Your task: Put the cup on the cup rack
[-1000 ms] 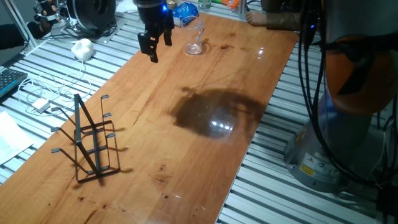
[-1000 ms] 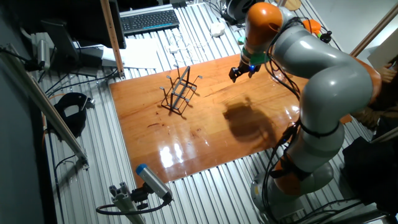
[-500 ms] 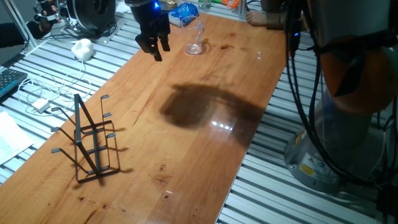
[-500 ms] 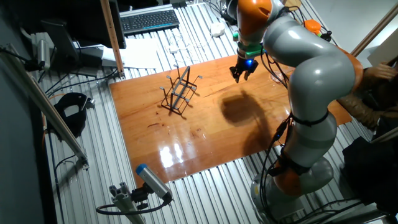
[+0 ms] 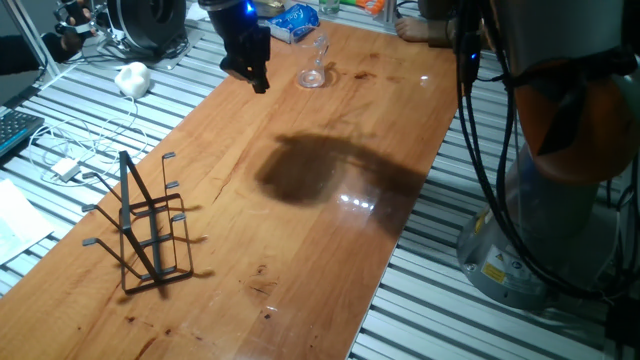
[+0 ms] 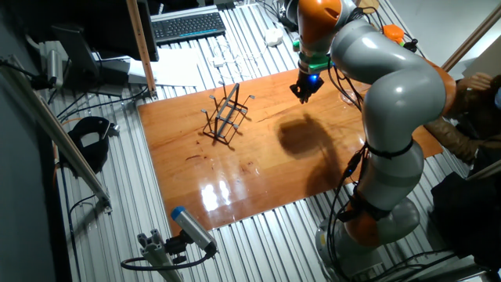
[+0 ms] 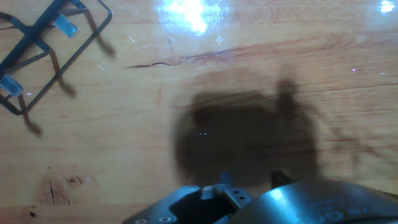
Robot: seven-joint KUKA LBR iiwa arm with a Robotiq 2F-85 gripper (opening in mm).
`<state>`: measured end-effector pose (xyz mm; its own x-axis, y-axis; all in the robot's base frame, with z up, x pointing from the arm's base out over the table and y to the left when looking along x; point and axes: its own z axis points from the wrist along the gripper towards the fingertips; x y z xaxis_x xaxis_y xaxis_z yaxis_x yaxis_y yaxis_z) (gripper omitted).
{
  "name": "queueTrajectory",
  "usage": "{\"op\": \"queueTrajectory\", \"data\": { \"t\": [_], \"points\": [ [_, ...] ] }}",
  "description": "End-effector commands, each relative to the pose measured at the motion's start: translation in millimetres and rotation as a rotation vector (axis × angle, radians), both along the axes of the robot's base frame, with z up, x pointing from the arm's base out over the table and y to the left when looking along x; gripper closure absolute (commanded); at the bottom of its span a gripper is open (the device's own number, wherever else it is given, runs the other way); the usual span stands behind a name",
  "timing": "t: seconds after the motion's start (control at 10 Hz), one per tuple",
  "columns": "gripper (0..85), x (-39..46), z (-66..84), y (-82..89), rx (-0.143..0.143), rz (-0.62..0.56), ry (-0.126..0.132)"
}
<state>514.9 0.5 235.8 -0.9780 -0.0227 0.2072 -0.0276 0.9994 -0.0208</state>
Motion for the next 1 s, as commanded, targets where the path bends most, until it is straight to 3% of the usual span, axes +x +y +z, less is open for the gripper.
{"op": "queueTrajectory", "data": {
  "t": [0.0,0.3,0.4,0.5,0.6,0.7,0.8,0.9],
  "points": [
    [85.0,0.0,0.1,-0.1,0.002,0.001,0.000],
    [85.0,0.0,0.1,-0.1,0.004,0.021,-0.002],
    [85.0,0.0,0.1,-0.1,0.090,-0.002,-0.055],
    [85.0,0.0,0.1,-0.1,0.129,-0.039,-0.039],
    [85.0,0.0,0.1,-0.1,0.113,-0.082,-0.026],
    [85.0,0.0,0.1,-0.1,0.063,-0.106,-0.040],
    [85.0,0.0,0.1,-0.1,0.012,-0.120,-0.078],
    [85.0,0.0,0.1,-0.1,0.062,-0.137,-0.113]
  ]
}}
